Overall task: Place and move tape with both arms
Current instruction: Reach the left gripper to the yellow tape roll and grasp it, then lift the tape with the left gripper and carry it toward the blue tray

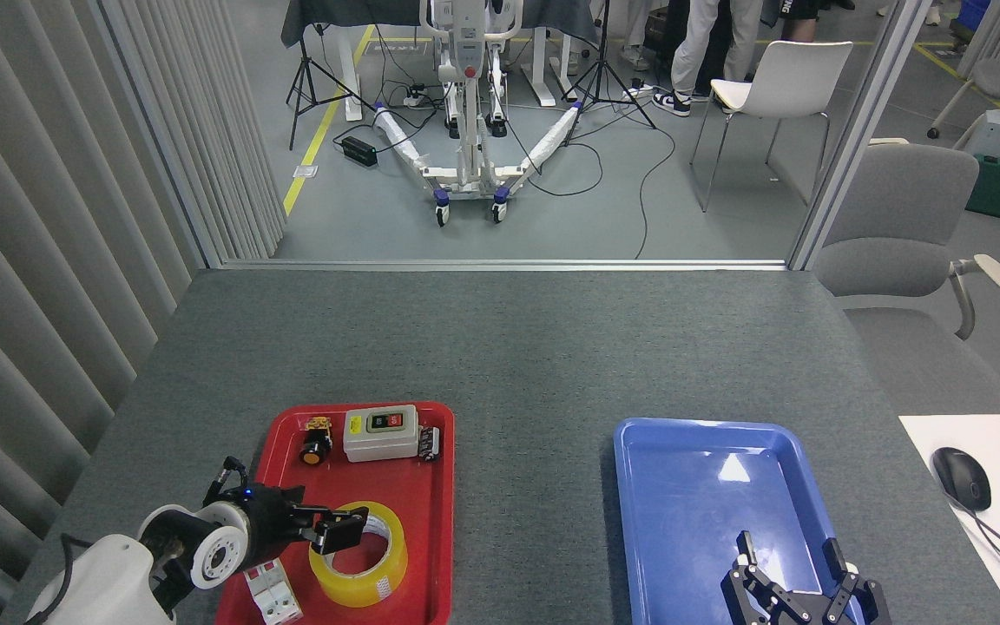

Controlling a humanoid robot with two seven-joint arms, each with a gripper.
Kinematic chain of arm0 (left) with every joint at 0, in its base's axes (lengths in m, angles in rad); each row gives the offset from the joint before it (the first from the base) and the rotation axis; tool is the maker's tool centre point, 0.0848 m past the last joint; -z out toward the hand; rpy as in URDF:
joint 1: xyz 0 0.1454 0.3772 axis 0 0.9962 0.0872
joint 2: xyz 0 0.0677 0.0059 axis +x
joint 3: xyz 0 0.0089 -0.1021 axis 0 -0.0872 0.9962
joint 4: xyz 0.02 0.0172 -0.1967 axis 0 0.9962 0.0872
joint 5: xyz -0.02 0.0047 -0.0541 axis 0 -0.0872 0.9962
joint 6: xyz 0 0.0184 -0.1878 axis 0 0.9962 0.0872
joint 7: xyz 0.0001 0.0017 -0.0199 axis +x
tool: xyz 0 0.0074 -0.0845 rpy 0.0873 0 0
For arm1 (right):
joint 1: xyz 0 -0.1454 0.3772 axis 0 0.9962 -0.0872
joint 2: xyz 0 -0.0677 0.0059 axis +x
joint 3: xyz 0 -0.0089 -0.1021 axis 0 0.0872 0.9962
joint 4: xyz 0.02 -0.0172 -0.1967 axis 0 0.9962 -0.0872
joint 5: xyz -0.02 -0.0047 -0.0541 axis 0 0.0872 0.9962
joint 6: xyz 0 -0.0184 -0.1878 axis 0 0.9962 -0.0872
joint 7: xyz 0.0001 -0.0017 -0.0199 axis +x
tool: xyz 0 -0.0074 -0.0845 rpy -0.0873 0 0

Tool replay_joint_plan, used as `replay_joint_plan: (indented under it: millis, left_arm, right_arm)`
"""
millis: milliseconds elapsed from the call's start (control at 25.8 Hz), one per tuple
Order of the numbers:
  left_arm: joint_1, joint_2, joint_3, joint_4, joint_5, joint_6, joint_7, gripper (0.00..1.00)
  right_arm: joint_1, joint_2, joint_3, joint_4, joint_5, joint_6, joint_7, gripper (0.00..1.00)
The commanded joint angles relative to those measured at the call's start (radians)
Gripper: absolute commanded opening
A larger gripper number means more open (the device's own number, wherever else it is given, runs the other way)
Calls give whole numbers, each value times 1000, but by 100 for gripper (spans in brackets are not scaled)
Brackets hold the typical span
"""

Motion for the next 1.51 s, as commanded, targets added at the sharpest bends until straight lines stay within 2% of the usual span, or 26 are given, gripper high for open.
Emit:
replay_joint_plan:
  millis: [0,581,697,1046,1162,1317,1472]
  left_arm:
    - [-32,-10,-20,75,5,3,-22,99]
    - [-95,-22,-125,244,6,3,-29,98]
    - [-97,-22,-125,258,5,3,-55,95]
    - [-111,-30,-128,249,5,-36,-157,35]
    - [-112,-53,-128,246,5,-48,-158,25]
    - [-146,-60,-126,217,5,-92,-157,17]
    - [-212,-88,-97,187,9,-137,-149,14]
  right_arm:
    - [-1,2,0,0,4,-2,2,100]
    - [-3,8,0,2,15,-5,2,100]
    - [-3,9,0,3,15,-5,2,100]
    - [-4,9,2,6,15,-5,2,100]
    - [-3,11,3,5,15,-5,2,100]
    - [-3,9,3,6,15,-5,2,100]
    - [-3,8,3,6,15,-5,1,100]
